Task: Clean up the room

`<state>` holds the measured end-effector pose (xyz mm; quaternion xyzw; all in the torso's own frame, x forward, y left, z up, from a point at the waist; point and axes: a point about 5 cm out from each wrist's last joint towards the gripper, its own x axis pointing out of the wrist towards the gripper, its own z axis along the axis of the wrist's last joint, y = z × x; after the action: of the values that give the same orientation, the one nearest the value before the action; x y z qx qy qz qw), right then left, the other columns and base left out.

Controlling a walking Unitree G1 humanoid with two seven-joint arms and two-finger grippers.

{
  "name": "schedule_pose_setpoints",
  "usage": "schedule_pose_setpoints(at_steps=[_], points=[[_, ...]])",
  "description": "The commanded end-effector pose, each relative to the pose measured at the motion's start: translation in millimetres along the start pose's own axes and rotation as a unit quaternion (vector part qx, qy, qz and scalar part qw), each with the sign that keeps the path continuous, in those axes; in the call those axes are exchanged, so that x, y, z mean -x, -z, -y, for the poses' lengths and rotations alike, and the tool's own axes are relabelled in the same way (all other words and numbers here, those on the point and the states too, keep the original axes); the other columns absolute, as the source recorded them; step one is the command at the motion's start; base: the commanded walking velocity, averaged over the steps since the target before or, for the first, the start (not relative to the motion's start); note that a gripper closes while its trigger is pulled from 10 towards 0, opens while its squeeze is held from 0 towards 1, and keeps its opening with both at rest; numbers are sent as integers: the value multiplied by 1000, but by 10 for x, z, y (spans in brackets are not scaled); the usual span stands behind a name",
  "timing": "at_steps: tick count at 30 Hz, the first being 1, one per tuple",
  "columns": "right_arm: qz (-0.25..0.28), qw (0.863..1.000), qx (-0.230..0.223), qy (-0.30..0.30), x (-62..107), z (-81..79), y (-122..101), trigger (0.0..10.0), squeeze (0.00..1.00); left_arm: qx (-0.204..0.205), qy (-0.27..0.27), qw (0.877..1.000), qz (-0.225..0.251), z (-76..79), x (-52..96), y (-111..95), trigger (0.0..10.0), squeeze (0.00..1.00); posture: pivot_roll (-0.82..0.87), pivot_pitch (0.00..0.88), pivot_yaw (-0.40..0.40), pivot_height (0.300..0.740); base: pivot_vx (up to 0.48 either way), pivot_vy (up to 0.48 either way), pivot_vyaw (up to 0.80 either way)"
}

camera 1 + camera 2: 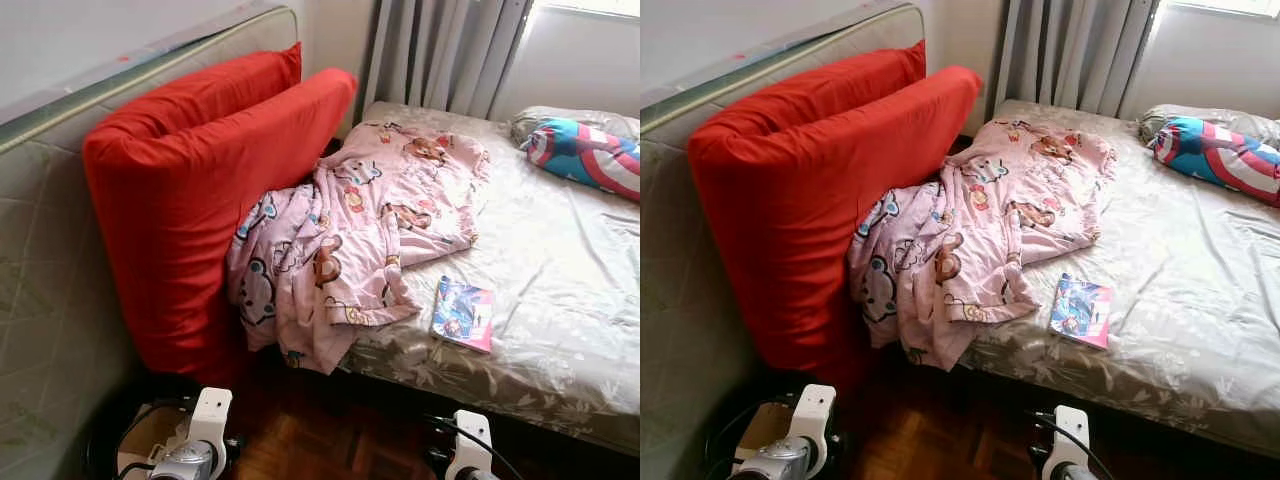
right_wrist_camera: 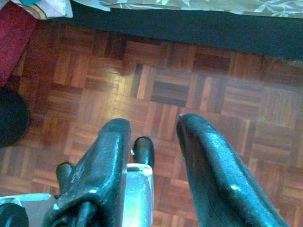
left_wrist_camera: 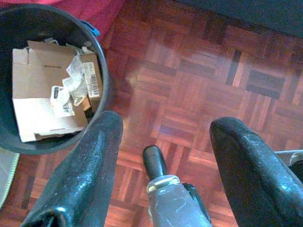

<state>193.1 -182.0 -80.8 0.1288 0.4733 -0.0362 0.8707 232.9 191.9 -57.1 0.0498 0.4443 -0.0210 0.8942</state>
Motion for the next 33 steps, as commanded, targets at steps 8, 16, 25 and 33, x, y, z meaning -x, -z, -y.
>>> schedule_pose_setpoints(at_steps=[8,16,25,33], points=[[4,1000,-6,4,2,17,-19,10000,0,-11,5,1000,-8,19,0,33,10000,0,-26,0,-67,740,0,-276,0],[4,1000,-6,4,2,16,-19,10000,0,-11,5,1000,-8,18,1,34,10000,0,-27,0,-67,740,0,-276,0],[4,1000,-6,3,2,16,-18,10000,0,-11,5,1000,-9,18,1,35,10000,0,-27,0,-66,740,0,-276,0],[5,1000,-6,3,1,15,-20,10000,0,-5,2,1000,-9,16,1,37,10000,0,-27,0,-66,740,0,0,0]])
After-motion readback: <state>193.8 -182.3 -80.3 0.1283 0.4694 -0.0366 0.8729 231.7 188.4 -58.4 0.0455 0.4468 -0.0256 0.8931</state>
